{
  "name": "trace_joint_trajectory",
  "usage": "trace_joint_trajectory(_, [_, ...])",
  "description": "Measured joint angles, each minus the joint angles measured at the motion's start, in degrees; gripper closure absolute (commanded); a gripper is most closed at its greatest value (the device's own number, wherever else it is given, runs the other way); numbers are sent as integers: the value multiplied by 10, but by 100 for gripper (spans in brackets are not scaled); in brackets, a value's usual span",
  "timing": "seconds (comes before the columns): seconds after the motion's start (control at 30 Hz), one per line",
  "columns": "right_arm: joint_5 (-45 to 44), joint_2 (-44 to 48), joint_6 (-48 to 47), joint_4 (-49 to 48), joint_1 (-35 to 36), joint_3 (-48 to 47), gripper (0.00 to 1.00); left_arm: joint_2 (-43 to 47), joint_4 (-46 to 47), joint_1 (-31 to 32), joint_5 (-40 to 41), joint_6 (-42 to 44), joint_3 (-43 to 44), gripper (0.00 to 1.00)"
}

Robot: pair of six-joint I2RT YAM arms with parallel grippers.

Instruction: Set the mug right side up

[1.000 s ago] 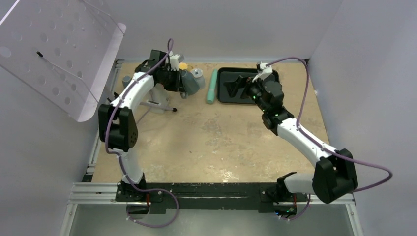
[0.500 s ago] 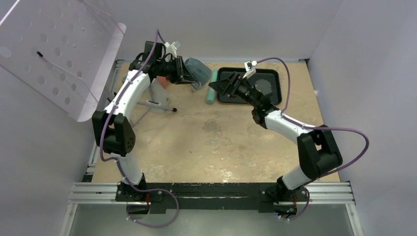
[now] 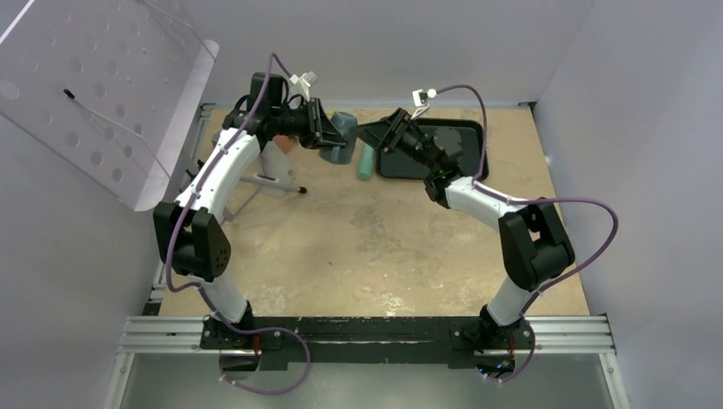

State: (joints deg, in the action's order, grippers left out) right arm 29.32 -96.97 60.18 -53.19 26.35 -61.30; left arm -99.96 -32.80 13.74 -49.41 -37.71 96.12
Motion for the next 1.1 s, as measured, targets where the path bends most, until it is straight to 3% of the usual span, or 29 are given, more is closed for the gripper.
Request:
trace_joint_trajectory(0.13, [-2,1,0,5,-1,-5,21,4,-9,6,3,11,-4,100])
trace_joint_trajectory(0.43, [-65,53,-66,133,-4,31,18,-76,-90,6,134,164,34,100])
trace_joint_trajectory(0.77, [-120,91,-170,271,-5,31,15,-132,-128,6,176,217,37,100])
trace_joint_trajectory(0.9, [-143,104,-216,340,-9,20,15,-131,-140,12,199,311,39,100])
trace_joint_trajectory(1.1, [-184,108,-275,456,-39,-44,15,-115,-196,47,274,536,36,100])
